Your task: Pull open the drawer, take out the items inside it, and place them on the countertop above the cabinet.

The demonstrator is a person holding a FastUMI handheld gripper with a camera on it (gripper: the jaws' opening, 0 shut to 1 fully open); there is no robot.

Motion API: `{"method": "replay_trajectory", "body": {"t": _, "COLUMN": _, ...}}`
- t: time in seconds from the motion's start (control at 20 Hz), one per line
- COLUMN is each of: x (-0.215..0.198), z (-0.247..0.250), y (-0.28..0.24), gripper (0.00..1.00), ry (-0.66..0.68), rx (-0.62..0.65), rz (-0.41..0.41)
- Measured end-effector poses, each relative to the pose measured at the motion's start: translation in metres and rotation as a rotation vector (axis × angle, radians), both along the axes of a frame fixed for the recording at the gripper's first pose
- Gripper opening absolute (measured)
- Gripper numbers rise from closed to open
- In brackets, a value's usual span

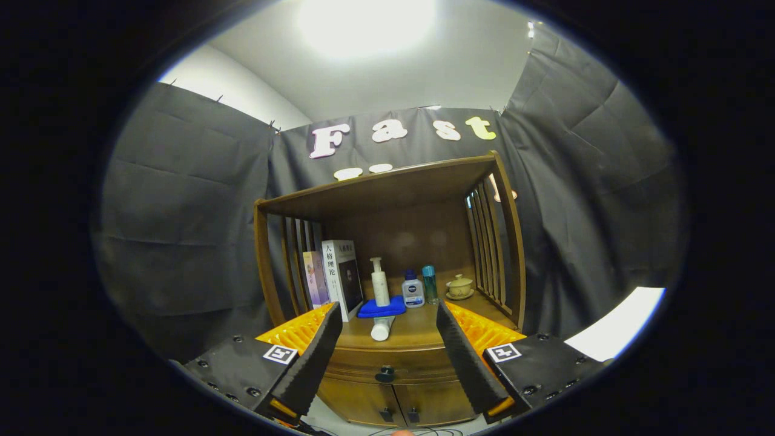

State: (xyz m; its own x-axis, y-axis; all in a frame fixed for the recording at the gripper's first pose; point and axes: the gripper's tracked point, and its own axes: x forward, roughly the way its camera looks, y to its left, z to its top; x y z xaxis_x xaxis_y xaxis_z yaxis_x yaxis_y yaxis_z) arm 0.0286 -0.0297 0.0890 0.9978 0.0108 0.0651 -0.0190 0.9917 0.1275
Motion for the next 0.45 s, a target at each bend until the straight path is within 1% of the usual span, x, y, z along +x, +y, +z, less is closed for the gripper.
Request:
{"method": "replay_trajectory", "body": {"t": 0.3, "x": -0.004, "z": -0.016, "y": 0.007, "gripper": 0.97, "ry": -0.007, "rx": -0.018, "rz": -0.038}}
{"method": "replay_trajectory", "body": {"t": 0.45, "x": -0.006, "z": -0.027, "y": 0.014, "gripper": 0.98, "ry": 0.007, "rx": -0.010, "rz": -0.040}}
